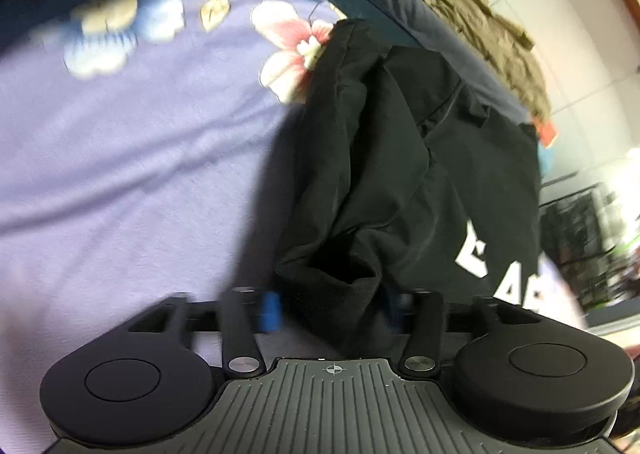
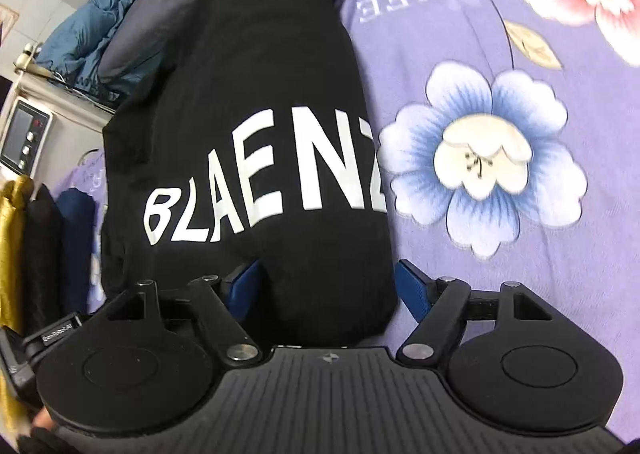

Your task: Fold large clothes

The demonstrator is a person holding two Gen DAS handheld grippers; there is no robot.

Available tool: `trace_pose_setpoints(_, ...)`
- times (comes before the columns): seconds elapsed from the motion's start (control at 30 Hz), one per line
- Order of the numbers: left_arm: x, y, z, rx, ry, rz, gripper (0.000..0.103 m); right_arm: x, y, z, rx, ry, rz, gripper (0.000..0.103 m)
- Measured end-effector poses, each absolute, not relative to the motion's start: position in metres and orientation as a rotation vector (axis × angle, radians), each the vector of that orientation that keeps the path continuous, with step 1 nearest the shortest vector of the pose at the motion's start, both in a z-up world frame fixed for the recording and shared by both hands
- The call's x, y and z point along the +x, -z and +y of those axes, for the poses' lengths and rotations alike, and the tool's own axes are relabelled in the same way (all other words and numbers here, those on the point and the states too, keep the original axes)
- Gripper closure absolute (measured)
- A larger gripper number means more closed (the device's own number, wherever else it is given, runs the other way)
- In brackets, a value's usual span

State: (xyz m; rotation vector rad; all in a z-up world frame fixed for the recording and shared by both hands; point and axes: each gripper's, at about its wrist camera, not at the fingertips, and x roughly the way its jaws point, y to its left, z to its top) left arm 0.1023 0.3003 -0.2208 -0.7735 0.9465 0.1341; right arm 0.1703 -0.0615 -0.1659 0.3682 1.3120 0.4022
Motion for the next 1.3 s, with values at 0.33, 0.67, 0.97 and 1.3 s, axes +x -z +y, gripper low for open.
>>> trace_pose_setpoints(0.33, 0.094, 0.170, 0.250, -0.473, -0.125, 1.017, 0.000, 0.166, 0.133, -0.084, 0.287, -0.464, 1.287, 0.020)
trace_pose_setpoints(0.67, 0.085, 0.178, 0.240, -0.519, -0.074, 1.059, 0.000, 0.171, 0.091, -0.134, 0.230, -0.591, 1.182, 0.005)
trace_pose_setpoints(0.97, 0.046, 0.226, 0.272, -1.001, -0.040, 0.891, 0.000, 0.160, 0.136, -0.180, 0.556, -0.576, 1.301, 0.002)
trace_pose_setpoints(1.3, 0.045, 0.274, 0.281, -1.342, -0.060, 0.690, 0.000, 0.163, 0.187, -0.170, 0.868, -0.509, 1.332, 0.002)
